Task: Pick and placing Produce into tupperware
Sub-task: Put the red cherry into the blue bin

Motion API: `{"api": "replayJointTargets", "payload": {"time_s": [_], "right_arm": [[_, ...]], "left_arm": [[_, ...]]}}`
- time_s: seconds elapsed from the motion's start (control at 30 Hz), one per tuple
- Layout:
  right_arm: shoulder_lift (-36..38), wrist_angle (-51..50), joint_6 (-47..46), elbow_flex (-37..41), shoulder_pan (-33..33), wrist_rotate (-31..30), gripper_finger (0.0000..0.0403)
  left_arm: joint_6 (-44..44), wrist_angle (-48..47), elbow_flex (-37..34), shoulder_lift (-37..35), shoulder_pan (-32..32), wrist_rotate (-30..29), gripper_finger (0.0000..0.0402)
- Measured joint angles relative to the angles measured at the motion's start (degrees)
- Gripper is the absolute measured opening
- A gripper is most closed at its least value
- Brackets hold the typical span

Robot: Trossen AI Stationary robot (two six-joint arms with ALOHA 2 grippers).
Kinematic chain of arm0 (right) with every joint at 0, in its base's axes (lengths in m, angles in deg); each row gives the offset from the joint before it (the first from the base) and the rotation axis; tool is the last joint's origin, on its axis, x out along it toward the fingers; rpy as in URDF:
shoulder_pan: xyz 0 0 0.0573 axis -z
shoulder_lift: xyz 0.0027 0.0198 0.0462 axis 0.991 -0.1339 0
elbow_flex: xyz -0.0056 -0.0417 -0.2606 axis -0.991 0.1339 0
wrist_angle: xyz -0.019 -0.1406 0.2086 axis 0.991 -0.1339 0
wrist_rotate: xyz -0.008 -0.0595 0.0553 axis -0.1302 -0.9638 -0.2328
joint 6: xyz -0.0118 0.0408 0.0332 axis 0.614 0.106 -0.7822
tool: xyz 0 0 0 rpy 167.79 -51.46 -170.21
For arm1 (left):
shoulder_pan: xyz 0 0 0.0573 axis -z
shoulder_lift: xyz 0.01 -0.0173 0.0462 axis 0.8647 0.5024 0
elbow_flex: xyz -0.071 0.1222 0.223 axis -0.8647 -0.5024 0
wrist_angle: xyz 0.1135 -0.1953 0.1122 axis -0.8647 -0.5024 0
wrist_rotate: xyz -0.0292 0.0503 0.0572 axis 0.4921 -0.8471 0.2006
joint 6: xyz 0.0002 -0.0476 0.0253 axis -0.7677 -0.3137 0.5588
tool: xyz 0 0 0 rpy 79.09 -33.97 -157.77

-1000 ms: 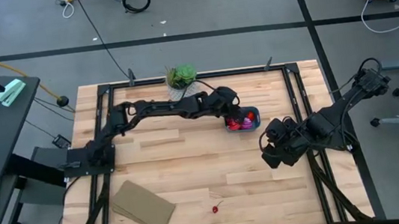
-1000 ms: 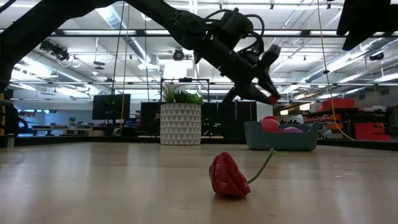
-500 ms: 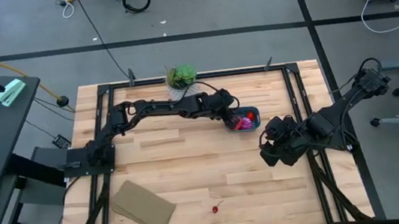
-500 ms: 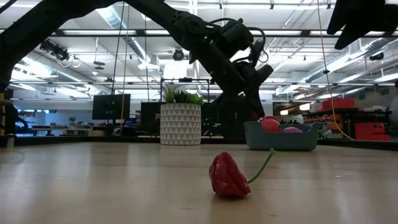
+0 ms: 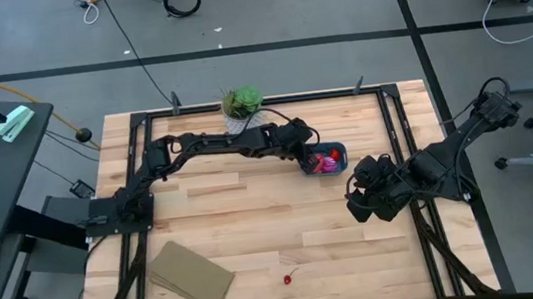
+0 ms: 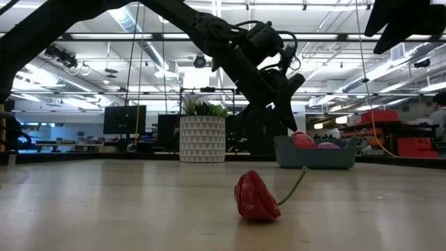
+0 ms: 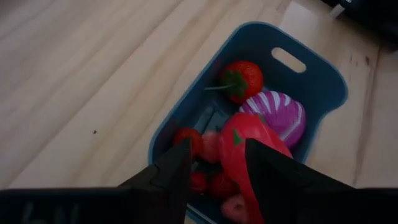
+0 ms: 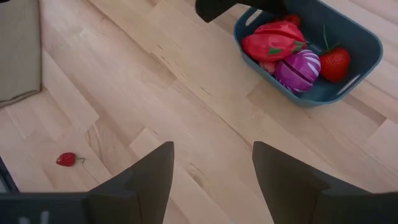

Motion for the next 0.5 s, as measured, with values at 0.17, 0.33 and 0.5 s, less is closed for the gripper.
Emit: {"api": "replayJointTargets", "payload": {"time_s": [0.17, 0.33, 0.5], "right_arm": [[0.0, 0.7, 0.0, 0.0, 0.0, 0.0, 0.0227], [-0.5, 7.9, 6.4, 0.0, -0.3, 1.5, 0.0227], [-4.7, 15.6, 16.3, 0.0, -0.4, 8.2, 0.0227]], "left_arm": [[-3.3, -1.3, -0.1, -1.6, -0.4, 5.5, 0.0161], [-6.5, -3.8, -0.1, -5.5, -1.1, 14.3, 0.0153], [-6.9, -5.8, 0.0, -11.5, -2.1, 25.3, 0.0143]]}}
